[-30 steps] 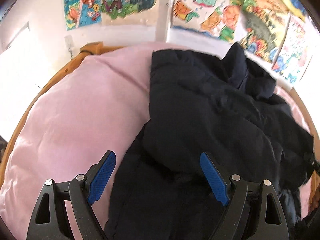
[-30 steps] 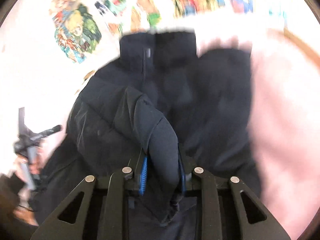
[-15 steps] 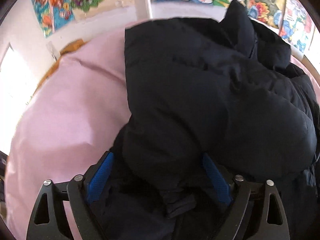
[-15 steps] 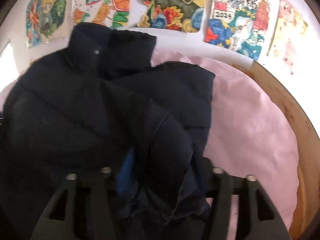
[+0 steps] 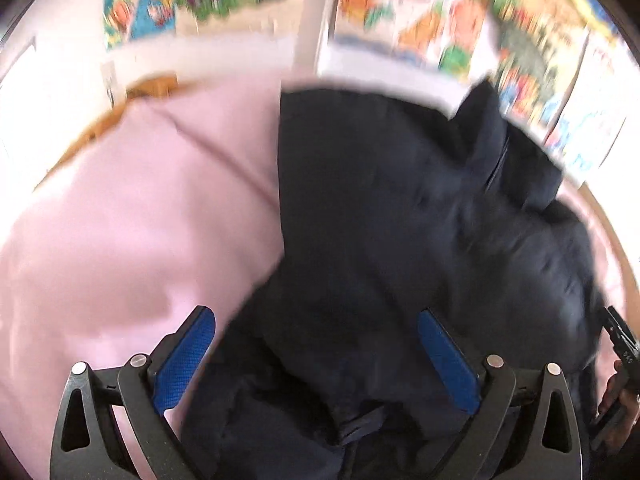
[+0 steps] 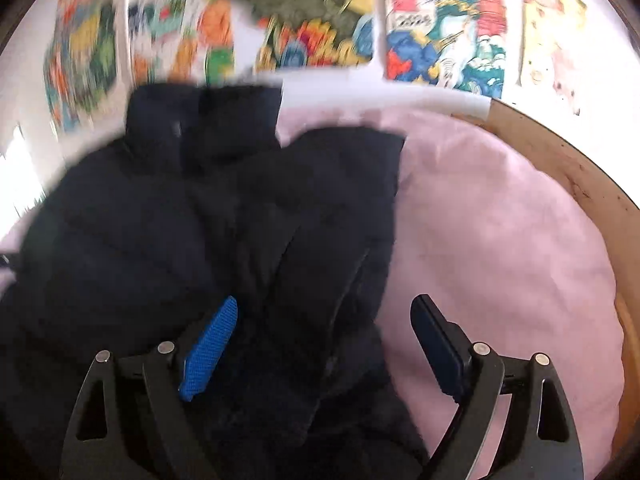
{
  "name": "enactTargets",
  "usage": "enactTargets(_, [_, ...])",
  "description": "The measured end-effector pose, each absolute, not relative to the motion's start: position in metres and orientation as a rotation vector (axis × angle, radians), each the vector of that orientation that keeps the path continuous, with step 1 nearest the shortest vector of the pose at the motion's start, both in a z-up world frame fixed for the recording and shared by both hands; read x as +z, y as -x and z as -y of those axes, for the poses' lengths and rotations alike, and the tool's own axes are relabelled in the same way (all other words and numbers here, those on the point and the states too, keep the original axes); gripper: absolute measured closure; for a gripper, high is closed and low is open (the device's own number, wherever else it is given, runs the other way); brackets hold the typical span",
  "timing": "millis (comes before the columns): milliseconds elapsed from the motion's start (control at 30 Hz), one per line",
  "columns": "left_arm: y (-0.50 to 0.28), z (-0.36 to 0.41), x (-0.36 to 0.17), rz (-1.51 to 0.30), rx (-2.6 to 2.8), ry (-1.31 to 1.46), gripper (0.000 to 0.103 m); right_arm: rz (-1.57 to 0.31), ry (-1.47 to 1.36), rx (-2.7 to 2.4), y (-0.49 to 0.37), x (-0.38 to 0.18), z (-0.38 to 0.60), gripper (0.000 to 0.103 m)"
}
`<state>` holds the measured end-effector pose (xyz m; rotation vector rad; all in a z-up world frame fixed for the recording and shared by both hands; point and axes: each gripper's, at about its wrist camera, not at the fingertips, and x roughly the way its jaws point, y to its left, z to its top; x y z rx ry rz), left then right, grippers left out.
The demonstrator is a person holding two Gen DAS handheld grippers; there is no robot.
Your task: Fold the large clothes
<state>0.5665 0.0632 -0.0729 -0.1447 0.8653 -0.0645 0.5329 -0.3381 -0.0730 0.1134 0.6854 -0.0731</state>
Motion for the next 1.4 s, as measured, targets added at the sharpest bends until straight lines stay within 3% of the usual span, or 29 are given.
enactTargets(267, [-0.617,-0.033,-0.013,-0.707,-0.152,0.163,0.000,-0.682,-0.228,0.138,-0.602,-0.025,0.362,0.015])
enactTargets(500, [-0.652,0.013,-0.015,-0.670,-0.194,0.113,0.000,-0.724,-0.309,0.127,-0.707,-0.034,0.347,0.017])
enactTargets(600, [-0.662,0.032,-0.014,-0.657,-0.209,0.062,0.000,-0.741,-0.430,0.082,-0.744,-0.047,0.347,0.034])
enactTargets(700, [-0.671,0.047,-0.012,-0.658,-0.229,0.057,0.000,-0.741,-0.527,0.044,-0.755,-0.063,0.348,0.046])
enactTargets(800, [-0.678,0.056,-0.010,-0.659,-0.235,0.059,0.000,-0.750,-0.553,0.068,-0.757,-0.069,0.343,0.082])
enactTargets(833, [-0.679,0.057,-0.009,-0.658,-0.243,0.066,0.000,-0.743,-0.528,0.072,-0.754,-0.067,0.339,0.085])
enactTargets(1100, [-0.669,0.013,-0.009,-0.695,-0.481,0.489,0.000,-0.584,-0.113,0.163,-0.665,-0.029,0.288,0.089])
enactTargets(1333, [-0.677,-0.008,-0.044,-0.850,-0.522,0.712,0.002,-0.512,-0.018,0.195,-0.585,-0.021,0.278,0.091])
enactTargets(1367, [-0.678,-0.008,-0.050,-0.869,-0.517,0.729,0.004,-0.510,-0.009,0.193,-0.579,-0.020,0.283,0.091])
enactTargets(1400, [-0.678,-0.007,-0.053,-0.882,-0.515,0.731,0.015,-0.511,0.002,0.190,-0.574,-0.020,0.282,0.091])
